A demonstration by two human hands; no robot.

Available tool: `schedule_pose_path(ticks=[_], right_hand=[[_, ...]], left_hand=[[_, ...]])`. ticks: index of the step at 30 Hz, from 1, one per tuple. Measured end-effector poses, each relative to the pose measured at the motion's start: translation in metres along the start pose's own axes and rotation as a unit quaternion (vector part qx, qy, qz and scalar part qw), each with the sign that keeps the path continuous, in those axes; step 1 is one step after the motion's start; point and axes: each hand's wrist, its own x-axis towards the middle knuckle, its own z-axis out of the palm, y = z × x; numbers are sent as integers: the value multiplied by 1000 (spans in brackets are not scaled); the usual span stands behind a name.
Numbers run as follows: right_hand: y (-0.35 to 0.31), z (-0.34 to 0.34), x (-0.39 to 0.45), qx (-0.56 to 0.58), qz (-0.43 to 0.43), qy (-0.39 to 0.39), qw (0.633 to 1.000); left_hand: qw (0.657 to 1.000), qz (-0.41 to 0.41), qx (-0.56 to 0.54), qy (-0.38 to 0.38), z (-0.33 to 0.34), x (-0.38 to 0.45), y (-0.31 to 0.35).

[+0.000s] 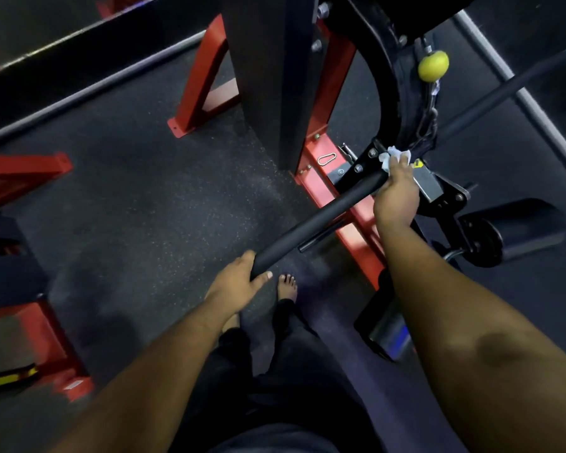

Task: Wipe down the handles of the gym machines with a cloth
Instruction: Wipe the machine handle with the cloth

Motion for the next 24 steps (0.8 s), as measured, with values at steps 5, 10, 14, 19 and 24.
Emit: schedule_pose_path(ticks=[5, 10, 14, 19, 24], right_hand=[[-46, 23, -73, 189, 153, 72, 967], [-63, 45, -123, 253, 158, 19, 954], [-44, 42, -54, 237, 189, 71, 950], [-14, 25, 14, 182, 165, 64, 967], [-34, 33, -58, 187, 97, 26, 977]], left_hand=[[1000, -7, -3, -4, -2, 0, 0], [1000, -9, -6, -6, -4, 0, 3], [1000, -7, -11, 4, -2, -1, 2], [1000, -7, -10, 4, -2, -1, 1], [1000, -5, -12, 5, -3, -1, 2]])
